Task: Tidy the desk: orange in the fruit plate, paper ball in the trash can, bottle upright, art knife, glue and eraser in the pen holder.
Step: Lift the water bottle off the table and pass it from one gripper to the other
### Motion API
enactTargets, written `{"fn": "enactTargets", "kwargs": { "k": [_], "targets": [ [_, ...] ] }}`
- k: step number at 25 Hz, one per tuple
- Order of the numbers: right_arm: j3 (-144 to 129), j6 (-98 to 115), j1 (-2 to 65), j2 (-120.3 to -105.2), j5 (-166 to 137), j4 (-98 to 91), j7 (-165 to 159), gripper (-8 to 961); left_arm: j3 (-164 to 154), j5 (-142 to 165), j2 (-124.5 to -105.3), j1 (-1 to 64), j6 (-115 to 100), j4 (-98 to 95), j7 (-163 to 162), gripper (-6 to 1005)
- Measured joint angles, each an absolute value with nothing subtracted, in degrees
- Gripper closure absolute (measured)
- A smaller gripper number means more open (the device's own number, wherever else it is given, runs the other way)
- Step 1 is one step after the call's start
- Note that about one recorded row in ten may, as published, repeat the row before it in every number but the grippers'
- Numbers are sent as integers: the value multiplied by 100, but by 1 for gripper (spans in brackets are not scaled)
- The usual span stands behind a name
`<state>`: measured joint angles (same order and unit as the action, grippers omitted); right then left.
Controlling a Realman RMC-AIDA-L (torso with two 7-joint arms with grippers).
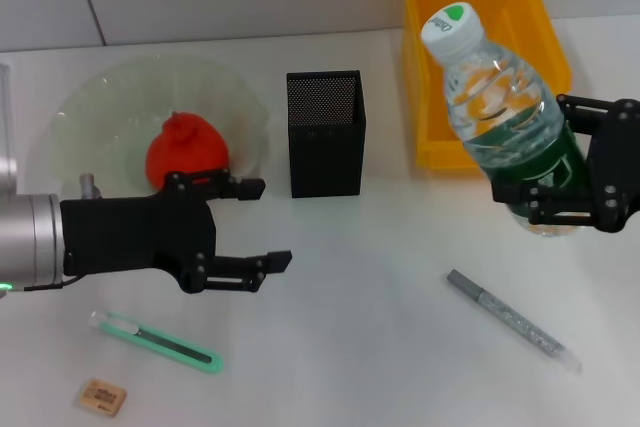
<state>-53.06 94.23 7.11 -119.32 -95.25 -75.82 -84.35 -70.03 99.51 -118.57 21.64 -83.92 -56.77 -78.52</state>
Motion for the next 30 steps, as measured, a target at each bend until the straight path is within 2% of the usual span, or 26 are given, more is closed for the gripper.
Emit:
{"fn": "enactTargets", "kwargs": {
  "k": [12,15,30],
  "targets": [
    [-5169,9367,1177,-11943,-8889,-5258,-6559,191,-6895,9415,-11855,2055,-8123,-5576,-7731,281],
    [-5141,9311,1463,-11937,-8764,-4480,-6036,191,-6821,9068,-11846,2038,-8119,-5340,-7497,282],
    [-5576,8622,1916,-11946,-9248,-4414,-6419,192,-6671,7537,-11862,1943,-8164,-4398,-6673,286]
  ]
}}
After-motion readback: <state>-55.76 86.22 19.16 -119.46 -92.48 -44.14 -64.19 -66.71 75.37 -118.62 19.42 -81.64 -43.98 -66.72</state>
